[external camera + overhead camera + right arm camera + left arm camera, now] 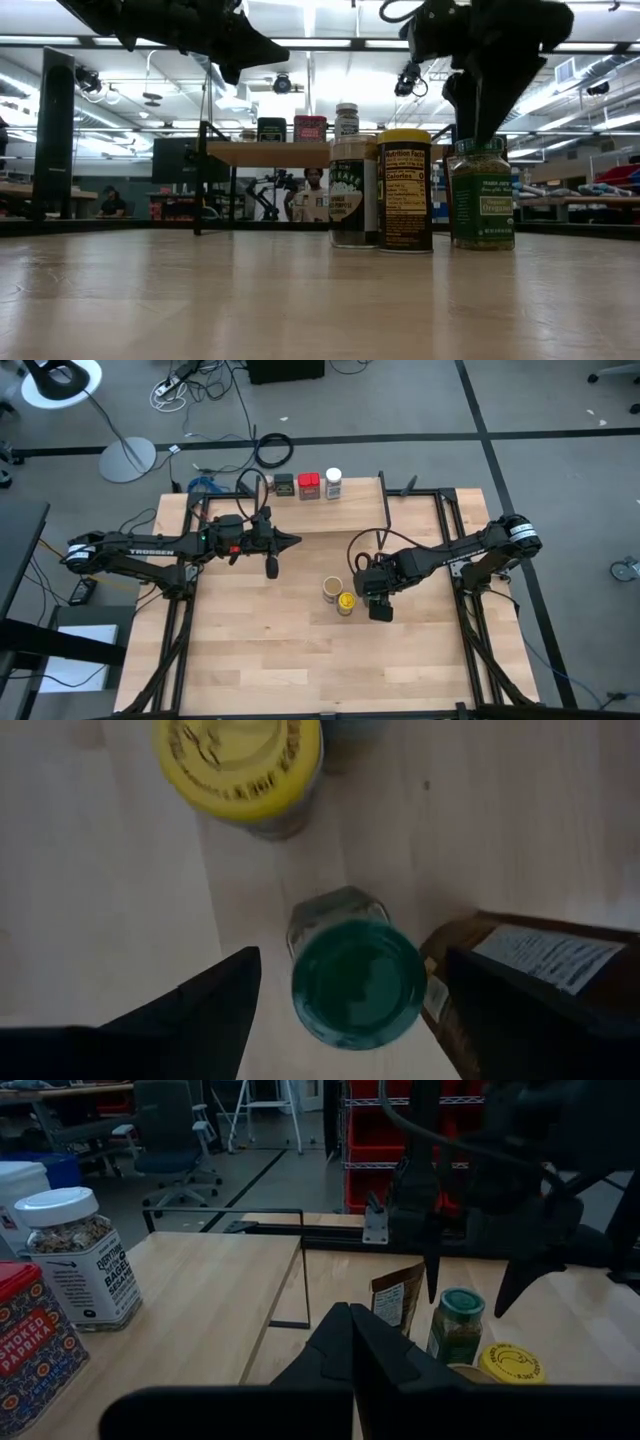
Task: Shelf spices
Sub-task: Put the green seasoning bottle on the shelf
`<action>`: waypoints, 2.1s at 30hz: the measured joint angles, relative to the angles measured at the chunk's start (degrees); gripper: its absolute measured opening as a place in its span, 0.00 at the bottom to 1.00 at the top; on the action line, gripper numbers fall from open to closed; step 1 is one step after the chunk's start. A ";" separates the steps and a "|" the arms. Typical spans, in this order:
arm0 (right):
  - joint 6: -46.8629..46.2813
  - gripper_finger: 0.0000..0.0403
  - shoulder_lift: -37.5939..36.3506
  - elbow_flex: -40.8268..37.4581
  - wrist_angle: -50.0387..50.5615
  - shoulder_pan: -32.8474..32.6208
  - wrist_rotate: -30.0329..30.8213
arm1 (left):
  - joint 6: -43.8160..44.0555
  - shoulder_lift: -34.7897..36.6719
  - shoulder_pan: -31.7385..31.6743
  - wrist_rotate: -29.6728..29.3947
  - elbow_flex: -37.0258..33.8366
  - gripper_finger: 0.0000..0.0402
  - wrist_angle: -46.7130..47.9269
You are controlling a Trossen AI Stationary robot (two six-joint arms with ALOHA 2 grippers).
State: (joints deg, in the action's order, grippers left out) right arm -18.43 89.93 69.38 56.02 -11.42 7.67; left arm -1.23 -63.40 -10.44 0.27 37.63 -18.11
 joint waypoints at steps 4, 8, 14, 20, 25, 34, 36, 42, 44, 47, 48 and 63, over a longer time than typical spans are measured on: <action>-0.94 0.78 -0.02 -1.79 -0.27 -0.01 0.64 | 0.00 0.00 0.00 0.00 0.00 0.00 0.02; -1.47 0.78 -0.01 -2.81 -0.53 0.00 0.30 | 0.00 0.00 0.00 0.00 0.00 0.00 0.04; -1.15 0.73 -0.02 -4.96 -3.59 -0.02 -0.27 | 0.00 0.00 0.00 0.00 -0.01 0.00 0.02; -1.45 0.54 -0.02 -5.13 -3.90 0.00 -0.58 | 0.00 0.00 0.00 0.00 -0.02 0.00 0.02; -1.42 0.49 -0.06 -5.13 -4.46 0.00 -1.12 | 0.01 0.00 0.00 0.00 -0.02 0.00 0.02; -1.40 0.49 -0.04 -4.98 -4.86 -0.02 -1.50 | 0.02 0.00 0.00 0.00 -0.02 0.00 0.04; -1.40 0.49 -0.04 -4.95 -4.87 -0.02 -1.50 | 0.02 0.00 0.00 0.00 -0.02 0.00 0.04; -1.38 0.49 -0.30 -3.38 -3.37 0.00 -1.05 | 0.02 0.00 0.00 0.00 -0.02 0.00 0.10; -1.32 0.49 -0.32 -1.16 -1.43 -0.02 0.06 | 0.02 0.00 0.00 0.00 -0.02 0.00 0.13; -0.87 0.49 -0.32 3.09 2.32 -0.02 2.41 | 0.02 0.00 0.00 0.00 -0.02 0.00 0.15; -0.77 0.49 -0.33 4.82 3.99 0.01 3.26 | 0.02 0.00 0.00 0.00 -0.02 0.00 0.15; 12.23 0.49 -0.48 32.74 15.35 11.70 11.72 | 0.02 0.00 0.00 -0.02 -0.02 0.00 0.20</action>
State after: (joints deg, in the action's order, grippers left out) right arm -6.20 89.45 102.12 71.36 0.28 19.39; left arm -1.21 -63.40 -10.44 0.25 37.60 -17.91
